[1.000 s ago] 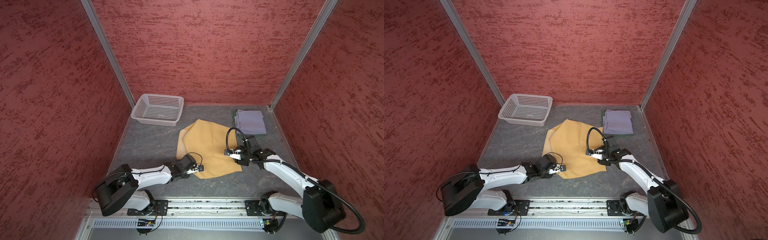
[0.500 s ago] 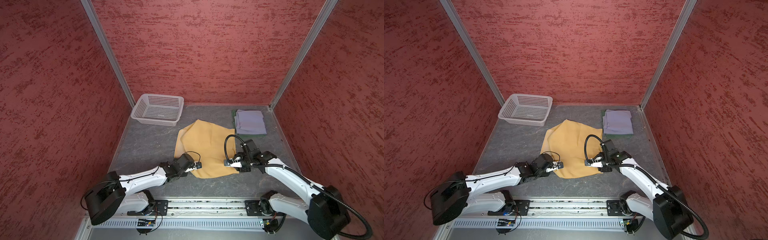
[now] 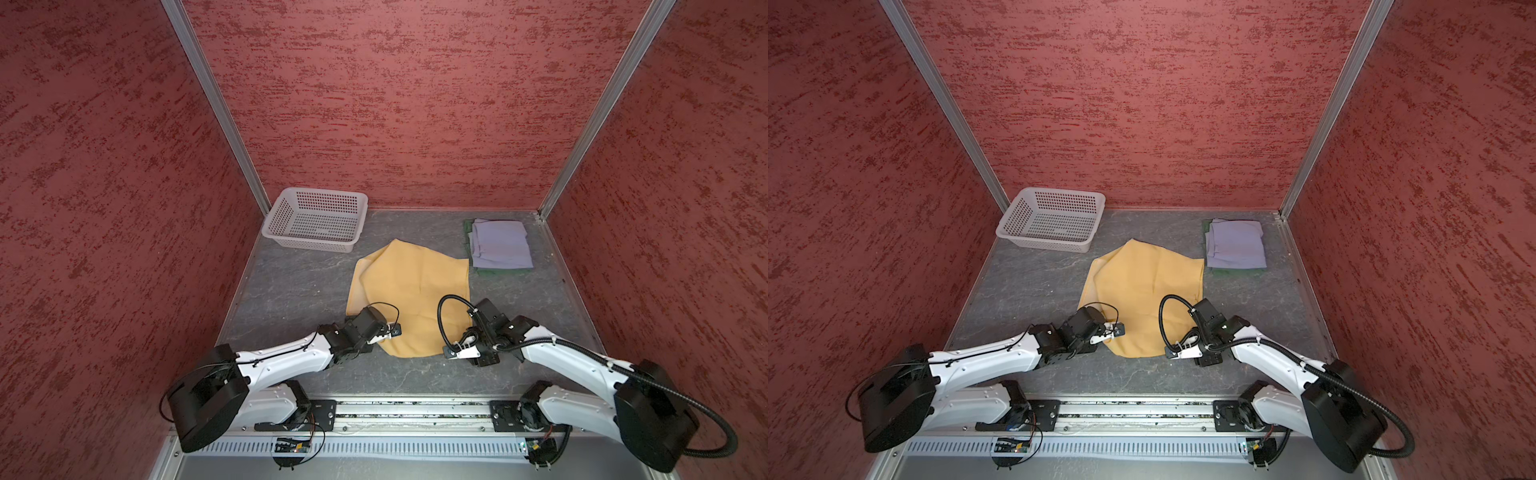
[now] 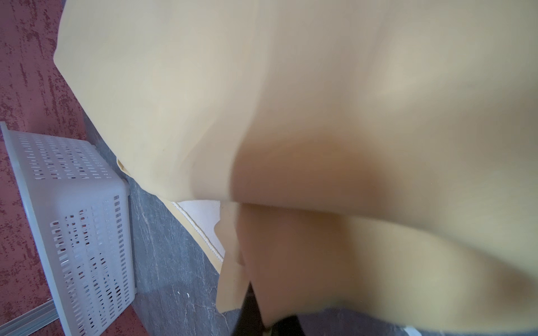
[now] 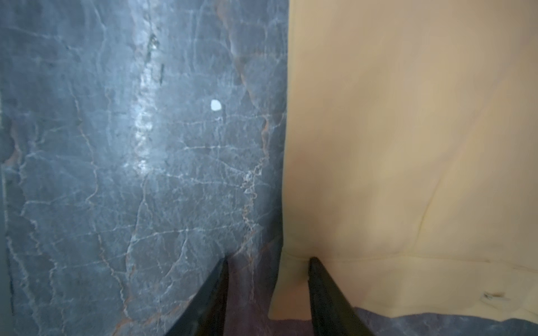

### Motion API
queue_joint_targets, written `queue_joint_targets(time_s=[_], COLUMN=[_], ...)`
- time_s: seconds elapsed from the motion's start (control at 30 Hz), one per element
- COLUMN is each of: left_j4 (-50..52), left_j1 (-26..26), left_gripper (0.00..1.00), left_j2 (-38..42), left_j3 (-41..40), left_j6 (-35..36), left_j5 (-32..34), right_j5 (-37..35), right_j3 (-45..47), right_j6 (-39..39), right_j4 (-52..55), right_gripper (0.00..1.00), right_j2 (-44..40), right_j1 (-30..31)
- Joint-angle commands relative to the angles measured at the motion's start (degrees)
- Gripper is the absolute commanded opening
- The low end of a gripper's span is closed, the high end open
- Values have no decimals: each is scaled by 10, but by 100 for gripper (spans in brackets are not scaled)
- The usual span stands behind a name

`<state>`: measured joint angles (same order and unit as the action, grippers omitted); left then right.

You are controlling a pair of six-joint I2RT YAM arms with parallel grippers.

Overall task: Fold and stack skirts
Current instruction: Fold the skirt at the center of the table.

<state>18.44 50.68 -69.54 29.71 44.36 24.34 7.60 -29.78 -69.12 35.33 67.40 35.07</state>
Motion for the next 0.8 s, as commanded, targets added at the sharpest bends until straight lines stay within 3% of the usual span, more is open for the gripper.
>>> queue_joint_targets(time_s=[0.0, 0.1, 0.2, 0.4, 0.57, 0.77], left_j4=[-1, -4, -5, -6, 8, 85], left_j1=[-5, -6, -7, -10, -13, -15], left_gripper=[0, 0, 0, 0, 0, 0], left_j2=[10, 12, 13, 24, 39, 58], left_j3=[10, 8, 7, 8, 18, 59], left_j6=[-9, -9, -9, -10, -20, -45], left_j5=[-2, -3, -3, -5, 1, 31], right_j5=[-22, -27, -34, -43, -34, -23], right_j3=[2, 3, 5, -5, -36, -57], right_j6=[11, 18, 25, 20, 19, 53], right_j4=[-32, -49, -68, -38, 40, 129], right_gripper=[45, 43, 34, 0, 0, 0], right_j2=[19, 30, 37, 67, 63, -13], right_j1=[4, 5, 5, 6, 6, 6])
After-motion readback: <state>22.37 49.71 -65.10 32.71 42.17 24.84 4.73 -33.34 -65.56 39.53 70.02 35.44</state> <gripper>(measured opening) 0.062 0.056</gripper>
